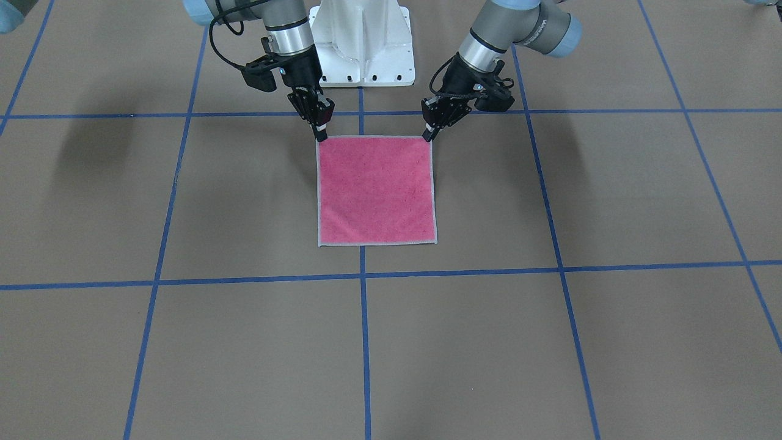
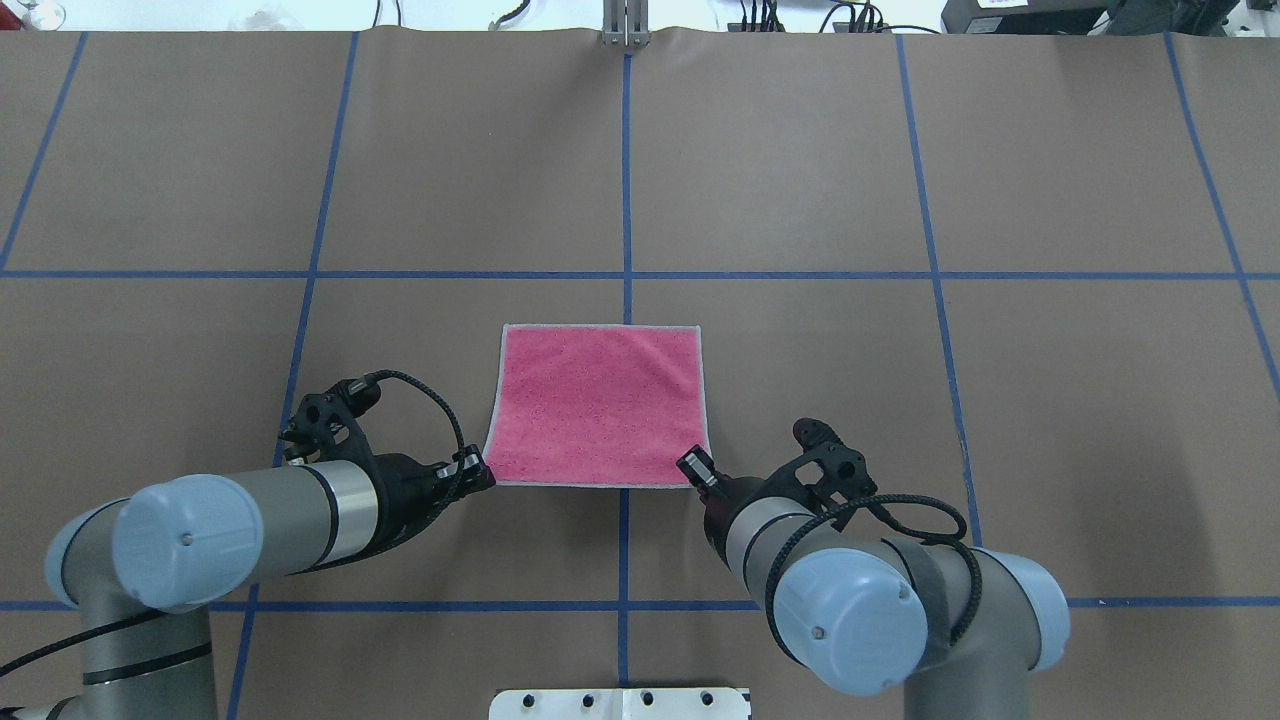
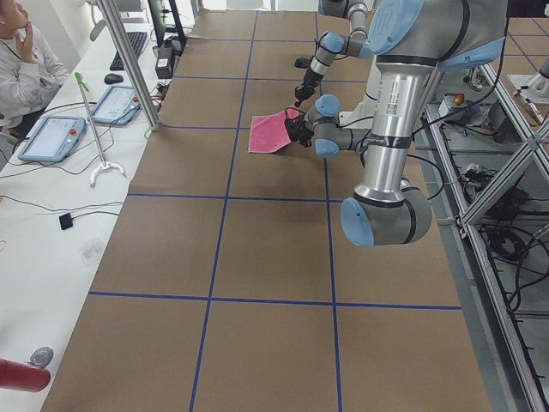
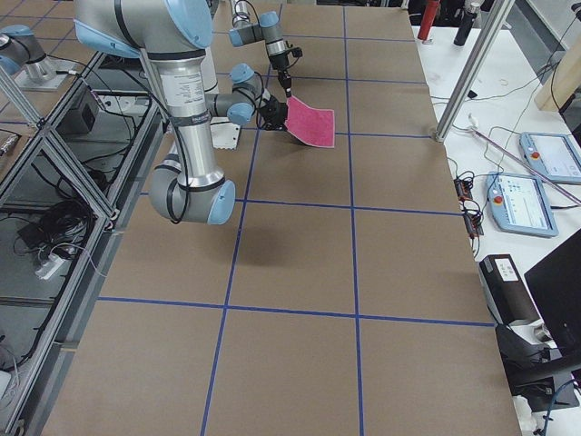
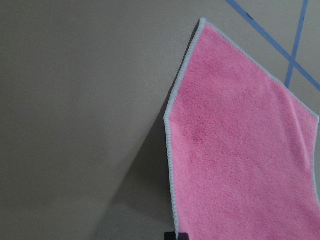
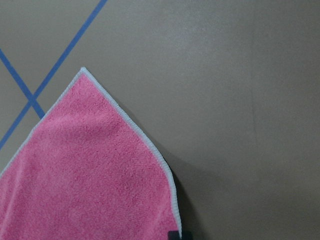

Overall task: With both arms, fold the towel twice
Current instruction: 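Lift both corners and fold them over onto the far edge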

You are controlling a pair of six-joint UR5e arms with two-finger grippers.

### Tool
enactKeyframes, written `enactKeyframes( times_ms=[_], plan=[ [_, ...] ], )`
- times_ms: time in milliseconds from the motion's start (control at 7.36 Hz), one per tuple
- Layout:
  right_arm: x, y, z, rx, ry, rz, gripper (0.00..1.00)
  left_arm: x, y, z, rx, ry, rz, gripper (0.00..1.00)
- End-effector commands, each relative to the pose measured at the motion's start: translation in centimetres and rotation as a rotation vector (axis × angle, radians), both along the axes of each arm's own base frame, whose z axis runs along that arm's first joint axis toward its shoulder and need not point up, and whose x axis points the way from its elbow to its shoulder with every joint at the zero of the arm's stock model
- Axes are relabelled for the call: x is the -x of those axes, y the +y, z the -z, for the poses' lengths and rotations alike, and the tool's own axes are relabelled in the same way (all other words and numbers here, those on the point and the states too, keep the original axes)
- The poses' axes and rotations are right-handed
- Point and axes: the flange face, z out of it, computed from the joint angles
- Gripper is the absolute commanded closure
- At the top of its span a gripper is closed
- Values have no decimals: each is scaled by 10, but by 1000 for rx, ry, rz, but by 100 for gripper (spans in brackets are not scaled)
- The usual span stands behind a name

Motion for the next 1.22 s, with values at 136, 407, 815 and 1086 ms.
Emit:
enactKeyframes(
  times_ms=[136,407,815,1086],
  plan=[
    [-22,32,26,-13,-10,34,100,9,11,12,-6,29,-15,100],
    [-19,27,26,-14,-5,24,100,-12,7,24,-9,40,-18,100],
    [-20,-9,30,-19,2,-38,100,-6,-3,36,-13,52,2,100],
    [-8,-43,27,-13,28,-90,100,-2,-16,35,-9,34,27,100]
  ],
)
